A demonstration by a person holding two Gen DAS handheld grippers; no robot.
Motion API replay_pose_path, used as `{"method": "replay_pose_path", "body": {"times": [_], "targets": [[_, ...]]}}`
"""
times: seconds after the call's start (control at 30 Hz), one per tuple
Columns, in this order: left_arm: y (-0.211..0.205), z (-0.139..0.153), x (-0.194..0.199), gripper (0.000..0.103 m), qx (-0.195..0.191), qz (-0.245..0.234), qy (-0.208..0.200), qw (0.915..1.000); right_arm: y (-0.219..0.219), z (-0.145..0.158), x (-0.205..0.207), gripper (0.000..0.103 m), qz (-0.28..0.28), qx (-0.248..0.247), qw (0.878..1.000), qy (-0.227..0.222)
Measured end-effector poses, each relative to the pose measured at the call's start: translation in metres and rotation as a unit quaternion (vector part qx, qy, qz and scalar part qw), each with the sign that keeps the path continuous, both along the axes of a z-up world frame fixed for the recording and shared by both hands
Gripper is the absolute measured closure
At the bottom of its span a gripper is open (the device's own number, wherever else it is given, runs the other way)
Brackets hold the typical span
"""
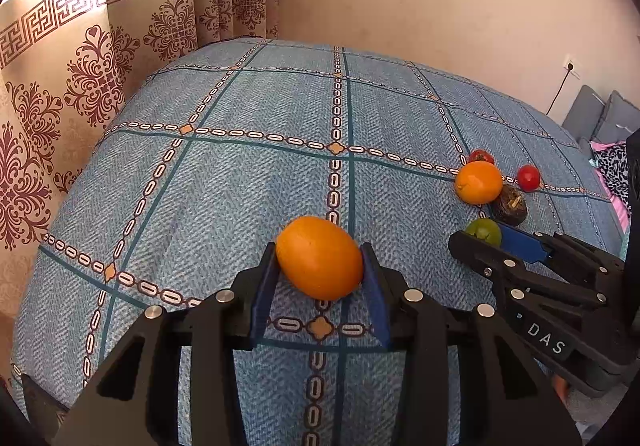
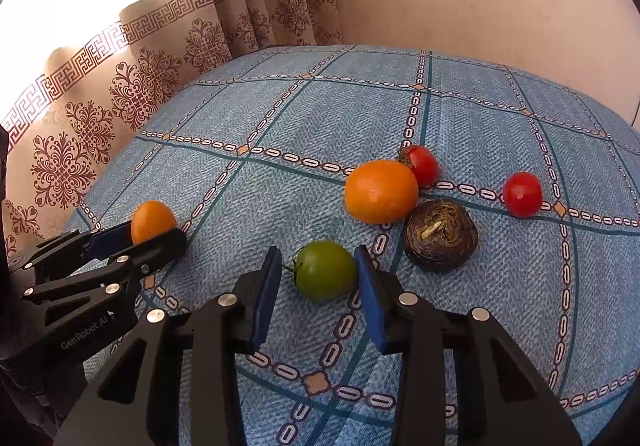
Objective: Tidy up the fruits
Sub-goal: 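Close the right tool on the green lime while the left tool holds the orange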
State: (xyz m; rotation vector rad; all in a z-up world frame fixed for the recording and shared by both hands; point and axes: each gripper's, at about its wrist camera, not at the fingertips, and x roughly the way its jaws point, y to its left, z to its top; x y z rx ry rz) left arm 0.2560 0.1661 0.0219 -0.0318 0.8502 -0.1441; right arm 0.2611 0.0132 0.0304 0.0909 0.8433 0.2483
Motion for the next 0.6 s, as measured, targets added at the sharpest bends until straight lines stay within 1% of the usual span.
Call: {"method": "replay_pose_path", "body": {"times": [0.33,0.6], "targets": [[-0.006,0.001,-0.003,0.061,-0.004,-0.009,0.000,0.9999,-0.005,0.001,-0.010,0.067,-0.008,-0.002,1.000,-0.006],[-0.008,0.003,-0.008,0.061,-0.024,-0.022,0.005,0.9995,-0.016,0.000,-0.024,0.067,-0.035,0.010,0.999,-0.002]]}}
